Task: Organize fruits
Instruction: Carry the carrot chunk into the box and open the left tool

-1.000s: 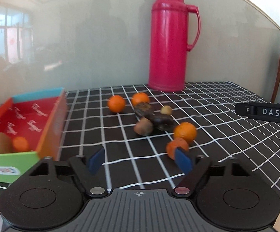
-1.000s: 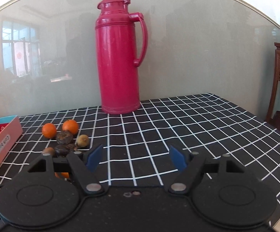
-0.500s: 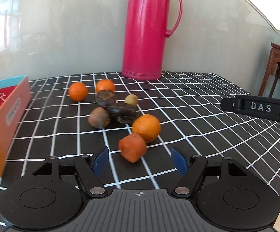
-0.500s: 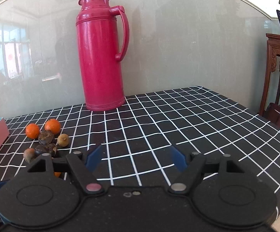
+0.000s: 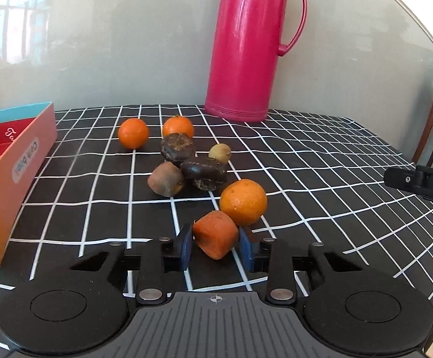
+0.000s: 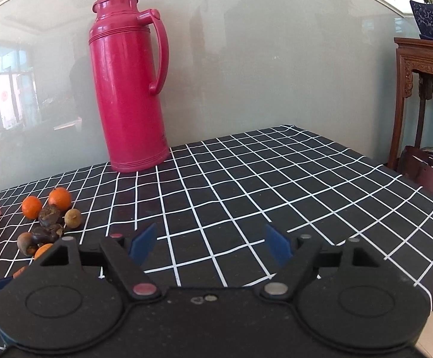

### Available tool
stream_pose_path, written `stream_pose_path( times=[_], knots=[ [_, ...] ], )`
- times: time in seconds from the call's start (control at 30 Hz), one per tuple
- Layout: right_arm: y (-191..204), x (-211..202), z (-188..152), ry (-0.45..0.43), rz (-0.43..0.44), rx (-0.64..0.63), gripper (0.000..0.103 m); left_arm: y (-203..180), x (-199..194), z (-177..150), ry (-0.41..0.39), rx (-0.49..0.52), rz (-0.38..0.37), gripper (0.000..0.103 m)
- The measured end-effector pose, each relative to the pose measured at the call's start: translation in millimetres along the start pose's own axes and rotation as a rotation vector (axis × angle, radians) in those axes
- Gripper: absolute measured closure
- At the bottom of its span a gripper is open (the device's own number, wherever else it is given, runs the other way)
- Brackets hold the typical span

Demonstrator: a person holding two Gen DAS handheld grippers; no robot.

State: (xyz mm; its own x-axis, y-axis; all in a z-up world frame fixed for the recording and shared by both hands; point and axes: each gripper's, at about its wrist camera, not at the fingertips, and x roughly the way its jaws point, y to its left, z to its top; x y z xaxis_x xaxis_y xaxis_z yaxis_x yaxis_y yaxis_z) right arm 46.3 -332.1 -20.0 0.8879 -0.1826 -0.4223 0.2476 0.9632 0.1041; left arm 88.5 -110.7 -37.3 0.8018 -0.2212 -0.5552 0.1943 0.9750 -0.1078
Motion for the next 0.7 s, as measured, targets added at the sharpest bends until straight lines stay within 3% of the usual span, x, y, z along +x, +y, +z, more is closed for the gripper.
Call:
stream_pose_path(
  times=[0.27, 0.4, 0.47, 0.7],
  knots=[
    [8, -3, 1, -0.012, 0.032, -0.013, 0.022, 6, -14, -6, 0.018, 0.091, 0.019, 0.073],
    [13, -5, 1, -0.014, 0.043, -0.015, 0.021, 9, -15, -5, 0.016, 0.086, 0.014, 0.073],
    [15, -5, 1, -0.012, 0.046, -0.026, 0.021, 9, -14, -4, 0.015, 0.085, 0.005, 0.081],
    [12, -4, 1, -0.003, 0.035, -0.026, 0.020, 14, -16, -2, 0.004, 0.071, -0.010, 0.081]
  ],
)
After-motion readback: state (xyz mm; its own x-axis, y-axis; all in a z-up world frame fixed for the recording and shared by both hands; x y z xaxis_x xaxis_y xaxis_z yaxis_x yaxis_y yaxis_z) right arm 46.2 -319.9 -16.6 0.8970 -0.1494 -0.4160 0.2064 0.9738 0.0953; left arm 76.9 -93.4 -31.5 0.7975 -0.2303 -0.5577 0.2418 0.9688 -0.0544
